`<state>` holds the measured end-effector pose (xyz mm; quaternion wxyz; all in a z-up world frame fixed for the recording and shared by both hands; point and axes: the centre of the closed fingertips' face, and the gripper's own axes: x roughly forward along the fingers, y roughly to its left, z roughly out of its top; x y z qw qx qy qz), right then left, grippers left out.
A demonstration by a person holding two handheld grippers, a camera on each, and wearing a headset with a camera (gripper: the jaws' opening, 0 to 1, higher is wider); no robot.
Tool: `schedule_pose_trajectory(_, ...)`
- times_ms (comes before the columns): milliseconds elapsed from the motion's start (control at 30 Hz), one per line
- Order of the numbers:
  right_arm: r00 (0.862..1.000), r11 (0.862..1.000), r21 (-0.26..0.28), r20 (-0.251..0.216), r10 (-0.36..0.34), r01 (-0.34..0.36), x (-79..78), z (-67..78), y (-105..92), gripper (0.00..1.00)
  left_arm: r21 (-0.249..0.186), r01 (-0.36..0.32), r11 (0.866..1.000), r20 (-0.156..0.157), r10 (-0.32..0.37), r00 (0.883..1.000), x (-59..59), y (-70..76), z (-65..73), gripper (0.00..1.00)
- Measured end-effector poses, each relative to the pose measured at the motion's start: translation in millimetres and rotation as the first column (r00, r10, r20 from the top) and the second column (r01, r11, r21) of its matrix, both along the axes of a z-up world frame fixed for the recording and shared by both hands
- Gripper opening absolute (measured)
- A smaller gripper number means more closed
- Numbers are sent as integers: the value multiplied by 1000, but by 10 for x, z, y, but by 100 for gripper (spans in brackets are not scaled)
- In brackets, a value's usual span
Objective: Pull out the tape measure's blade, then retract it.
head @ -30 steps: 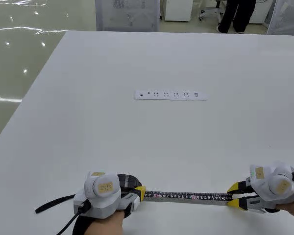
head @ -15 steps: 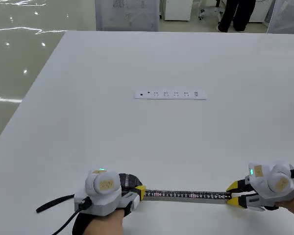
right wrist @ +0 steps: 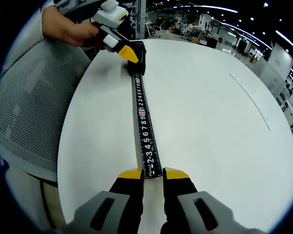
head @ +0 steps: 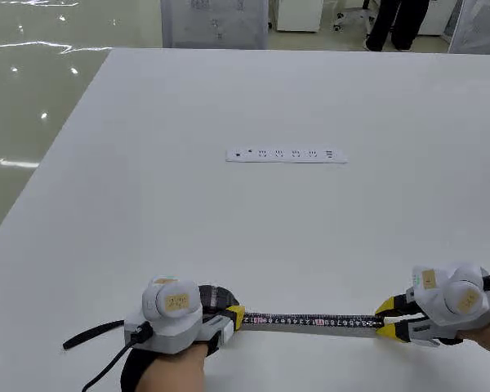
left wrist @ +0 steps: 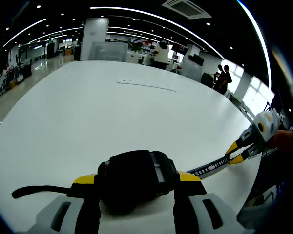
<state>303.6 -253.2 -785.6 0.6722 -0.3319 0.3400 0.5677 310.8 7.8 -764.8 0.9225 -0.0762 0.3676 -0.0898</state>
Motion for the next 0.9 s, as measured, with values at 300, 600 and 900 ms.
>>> schedule_pose_trajectory(300,1000,1000,15,0,6,-6,21,32,89,11,-12,-4,1000,-1,4,1000,0,1,-4,57)
schedule_pose_trajectory(600,1000,1000,23,0,9,-9,18,49,142,11,-20,-7,1000,-3,7,1000,-2,2,-4,57)
schedule_pose_trajectory(900,1000,999,33,-3,11,-11,26,48,234,11,-53,-20,998,-6,19,1000,-2,13,3,57)
